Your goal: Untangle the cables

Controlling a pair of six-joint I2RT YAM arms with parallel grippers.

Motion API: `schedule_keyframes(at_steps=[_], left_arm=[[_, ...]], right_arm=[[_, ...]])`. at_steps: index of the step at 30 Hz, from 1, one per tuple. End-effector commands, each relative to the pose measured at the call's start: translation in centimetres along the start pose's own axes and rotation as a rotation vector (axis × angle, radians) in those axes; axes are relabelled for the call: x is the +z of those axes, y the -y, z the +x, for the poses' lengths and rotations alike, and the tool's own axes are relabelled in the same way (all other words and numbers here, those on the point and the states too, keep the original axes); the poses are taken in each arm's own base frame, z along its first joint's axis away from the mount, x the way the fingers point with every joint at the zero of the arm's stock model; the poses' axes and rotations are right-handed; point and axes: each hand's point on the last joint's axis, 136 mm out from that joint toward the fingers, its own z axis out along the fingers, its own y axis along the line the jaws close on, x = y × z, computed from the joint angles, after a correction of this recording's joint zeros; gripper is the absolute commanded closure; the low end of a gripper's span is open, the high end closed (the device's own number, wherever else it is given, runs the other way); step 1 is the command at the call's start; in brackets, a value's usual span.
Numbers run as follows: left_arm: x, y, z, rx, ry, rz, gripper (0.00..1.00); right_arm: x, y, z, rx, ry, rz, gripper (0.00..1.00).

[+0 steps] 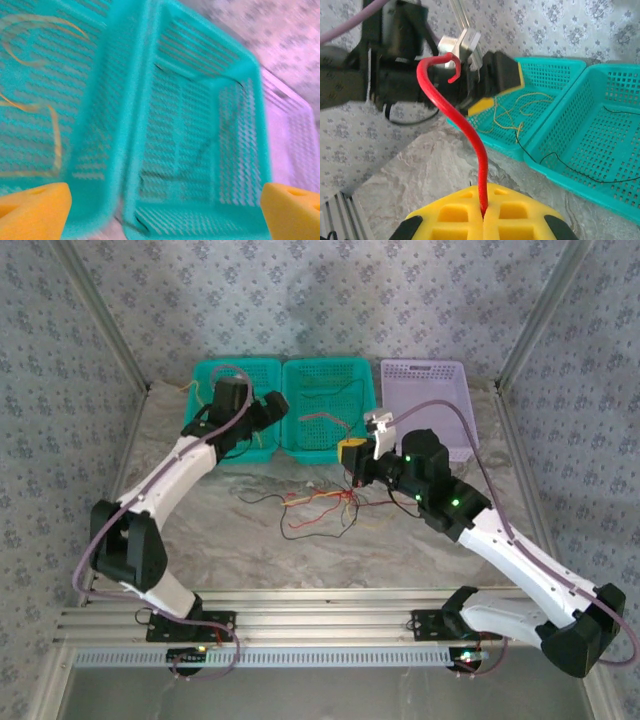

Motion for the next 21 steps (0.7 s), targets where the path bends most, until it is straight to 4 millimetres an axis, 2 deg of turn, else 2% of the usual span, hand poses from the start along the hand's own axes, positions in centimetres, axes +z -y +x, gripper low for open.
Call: schedule_keyframes(at_steps=[1,5,14,17,21], left_arm=[[-0.9,2.2,4.1,-0.015,-0.103,0.122,0.03],[-2.3,1.7,7.4,-0.054,-0.169,0.177,0.03],[-5.0,-0.5,12.3,-0.084,-0.249,0.258,0.03],[-5.5,0.0,13.1,-0.101,-0.252,0.319,0.02],[-6.1,1.1,12.9,-0.145,-0.239,0.403,0.00]], right_arm=[[-1.1,-0.7,-2.5,0.027,0.067,-0.035,1.00],[-1.7,0.3,-3.2,0.056,0.094,-0.018,1.00],[-2.1,2.2,-3.9,0.158,0.128,-0.040,1.00],[-1.8,2.0,-3.7,0.162,0.119,-0.051,1.00],[-1.4,2.2,-3.3,0.175,0.105,-0.056,1.00]])
